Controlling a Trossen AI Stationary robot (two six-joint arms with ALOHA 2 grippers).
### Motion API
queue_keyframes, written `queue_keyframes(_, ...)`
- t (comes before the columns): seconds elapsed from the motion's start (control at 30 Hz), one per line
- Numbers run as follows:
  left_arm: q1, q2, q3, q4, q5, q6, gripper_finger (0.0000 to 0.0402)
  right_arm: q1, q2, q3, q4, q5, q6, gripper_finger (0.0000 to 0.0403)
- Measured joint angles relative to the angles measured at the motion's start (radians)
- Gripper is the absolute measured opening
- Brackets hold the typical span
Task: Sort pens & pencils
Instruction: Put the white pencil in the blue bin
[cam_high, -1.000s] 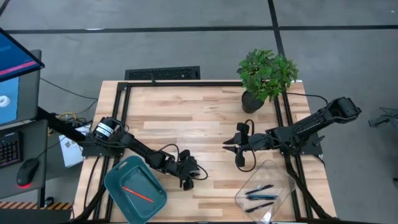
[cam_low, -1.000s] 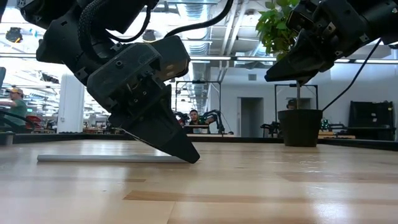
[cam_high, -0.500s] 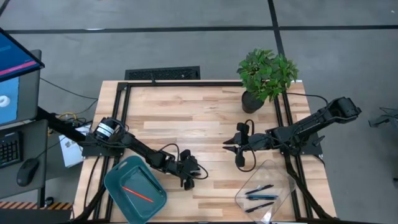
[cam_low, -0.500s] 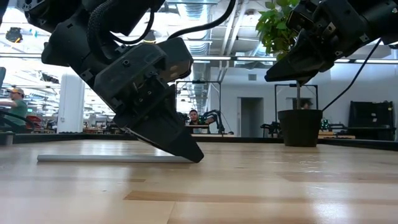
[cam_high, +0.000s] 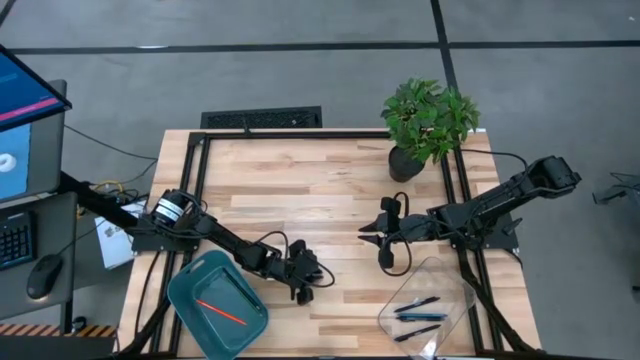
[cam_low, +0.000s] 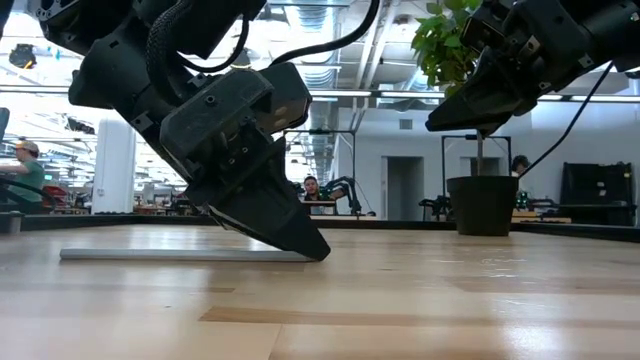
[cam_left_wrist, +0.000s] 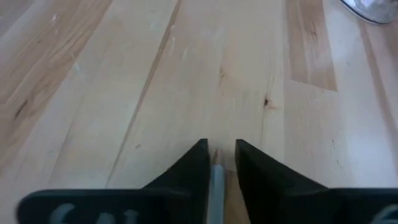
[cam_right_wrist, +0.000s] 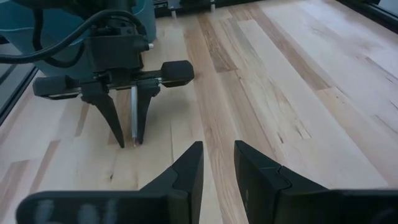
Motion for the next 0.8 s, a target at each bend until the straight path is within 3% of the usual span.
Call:
queue_keyframes(0.23,-0.002,0.004,0.0,0.009,-0.011,-0.003,0.0009,0.0,0.0,0.0,0.0,0.0,0.0,0.0113)
queue_keyframes(0.8,0.006,0.001,0.0,0.015,-0.024,0.088,0.0004,0.0,0.0,0.0,0.0,0.0,0.0,0.0113)
